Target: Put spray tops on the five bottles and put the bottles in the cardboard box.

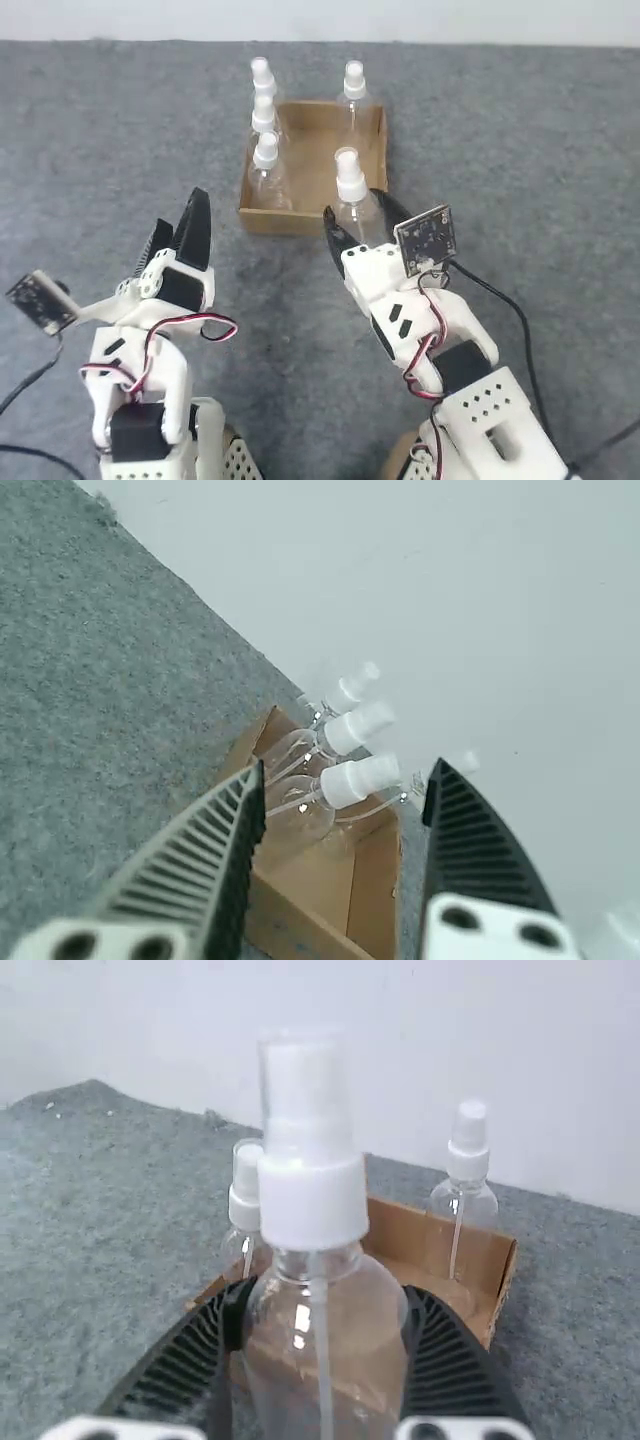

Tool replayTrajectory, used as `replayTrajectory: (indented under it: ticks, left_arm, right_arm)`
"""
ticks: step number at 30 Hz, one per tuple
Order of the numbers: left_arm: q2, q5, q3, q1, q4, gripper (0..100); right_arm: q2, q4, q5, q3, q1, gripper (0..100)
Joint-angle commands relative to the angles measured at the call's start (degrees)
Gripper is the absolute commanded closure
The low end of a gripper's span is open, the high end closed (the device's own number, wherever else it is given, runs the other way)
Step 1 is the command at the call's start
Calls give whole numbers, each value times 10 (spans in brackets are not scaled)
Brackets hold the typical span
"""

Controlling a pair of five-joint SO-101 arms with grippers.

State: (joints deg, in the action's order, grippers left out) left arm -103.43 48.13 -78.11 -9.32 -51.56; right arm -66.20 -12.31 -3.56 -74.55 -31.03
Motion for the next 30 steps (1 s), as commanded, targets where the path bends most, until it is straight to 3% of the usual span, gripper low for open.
replayTrajectory:
  ticks: [1, 30]
  left_arm:
    - [-13, -2, 5, -2, 17, 766]
    - [-13, -2, 5, -2, 17, 767]
  right_arm:
    - [-22, 27, -6, 9, 7, 913]
    - [15, 209, -5, 13, 8, 913]
